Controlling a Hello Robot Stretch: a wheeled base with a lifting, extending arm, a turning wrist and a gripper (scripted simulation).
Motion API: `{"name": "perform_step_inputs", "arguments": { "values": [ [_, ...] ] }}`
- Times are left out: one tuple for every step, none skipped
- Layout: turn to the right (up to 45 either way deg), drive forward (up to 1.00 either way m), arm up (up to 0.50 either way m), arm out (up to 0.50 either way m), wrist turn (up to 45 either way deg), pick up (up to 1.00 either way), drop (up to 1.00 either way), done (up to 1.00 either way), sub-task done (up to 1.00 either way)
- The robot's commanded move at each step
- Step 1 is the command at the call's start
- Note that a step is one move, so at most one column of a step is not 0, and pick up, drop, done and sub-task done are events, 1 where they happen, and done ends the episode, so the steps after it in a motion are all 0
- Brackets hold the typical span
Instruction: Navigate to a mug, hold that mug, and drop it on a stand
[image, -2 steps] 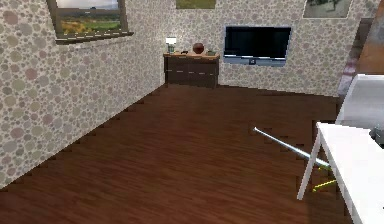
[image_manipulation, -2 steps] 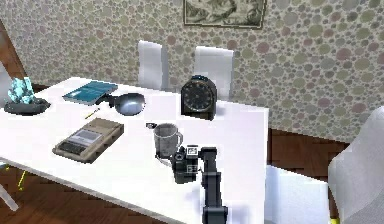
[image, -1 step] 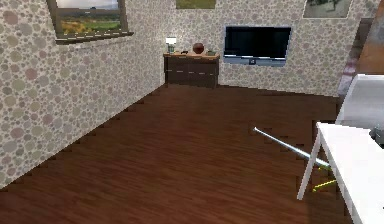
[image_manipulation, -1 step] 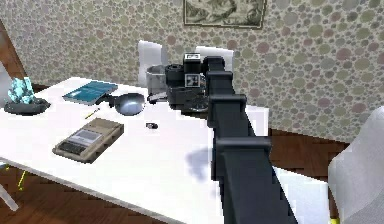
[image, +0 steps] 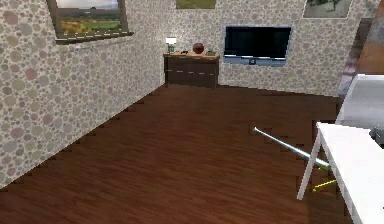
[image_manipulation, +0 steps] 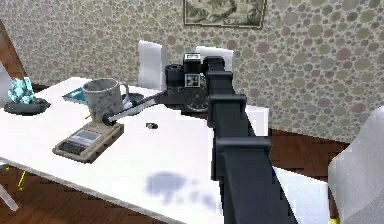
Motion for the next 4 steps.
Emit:
{"name": "perform_step_inputs", "arguments": {
  "values": [
    [0.0,0.00,0.00,0.00,-45.0,0.00,0.00,0.00,0.00],
    [0.0,0.00,0.00,0.00,-24.0,0.00,0.00,0.00,0.00],
    [0.0,0.00,0.00,-0.30,0.0,0.00,0.00,0.00,0.00],
    [-45.0,0.00,0.00,0.00,0.0,0.00,0.00,0.00,0.00]
  ]
}}
